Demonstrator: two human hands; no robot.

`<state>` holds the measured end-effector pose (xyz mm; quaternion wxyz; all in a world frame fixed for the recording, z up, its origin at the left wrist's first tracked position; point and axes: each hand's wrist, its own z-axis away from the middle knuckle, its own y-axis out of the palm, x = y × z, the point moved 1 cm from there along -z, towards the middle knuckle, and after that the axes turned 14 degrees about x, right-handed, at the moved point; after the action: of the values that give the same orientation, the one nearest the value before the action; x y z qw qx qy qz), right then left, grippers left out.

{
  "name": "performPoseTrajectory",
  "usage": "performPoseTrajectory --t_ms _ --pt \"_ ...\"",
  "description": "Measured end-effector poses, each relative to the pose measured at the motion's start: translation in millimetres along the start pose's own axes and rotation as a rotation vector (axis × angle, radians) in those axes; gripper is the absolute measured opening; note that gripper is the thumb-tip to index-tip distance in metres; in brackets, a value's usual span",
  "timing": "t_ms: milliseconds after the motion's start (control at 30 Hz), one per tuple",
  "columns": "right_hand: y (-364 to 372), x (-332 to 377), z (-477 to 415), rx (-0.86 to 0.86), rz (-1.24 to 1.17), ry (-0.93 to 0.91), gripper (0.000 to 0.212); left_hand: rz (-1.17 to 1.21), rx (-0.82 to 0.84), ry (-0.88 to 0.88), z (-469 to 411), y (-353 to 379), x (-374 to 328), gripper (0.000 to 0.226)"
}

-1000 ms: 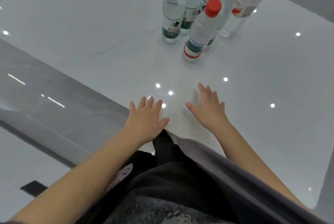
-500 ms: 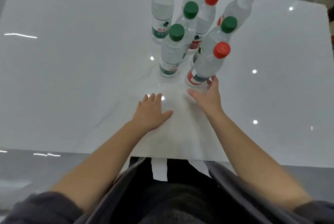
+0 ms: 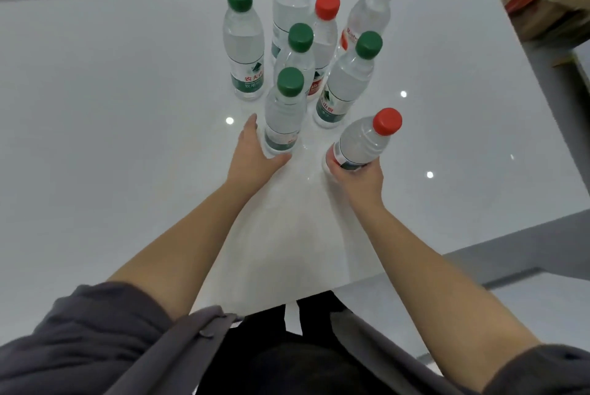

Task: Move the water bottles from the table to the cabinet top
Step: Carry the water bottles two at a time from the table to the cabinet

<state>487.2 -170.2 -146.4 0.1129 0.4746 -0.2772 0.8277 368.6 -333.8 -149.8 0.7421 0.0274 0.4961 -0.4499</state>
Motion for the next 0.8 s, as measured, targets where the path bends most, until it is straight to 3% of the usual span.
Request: performPoseTrajectory --t_ms 133,267,567,800 --pt "-10 -13 19 -0.010 -0.021 0.032 0.041 0.041 -0.046 0.133 -22 6 -9 0.079" --pt "-16 -22 31 -0.021 -0.024 0.043 0.035 0.032 -0.069 0.157 -29 10 -4 0.072" --pt "-18 -42 35 -0.043 -0.040 0.057 0.053 -0.019 0.071 0.172 9 38 30 0.066" --pt "-11 -54 27 -0.032 -0.061 0.079 0.065 -0.018 0.071 0.175 11 47 38 0.070"
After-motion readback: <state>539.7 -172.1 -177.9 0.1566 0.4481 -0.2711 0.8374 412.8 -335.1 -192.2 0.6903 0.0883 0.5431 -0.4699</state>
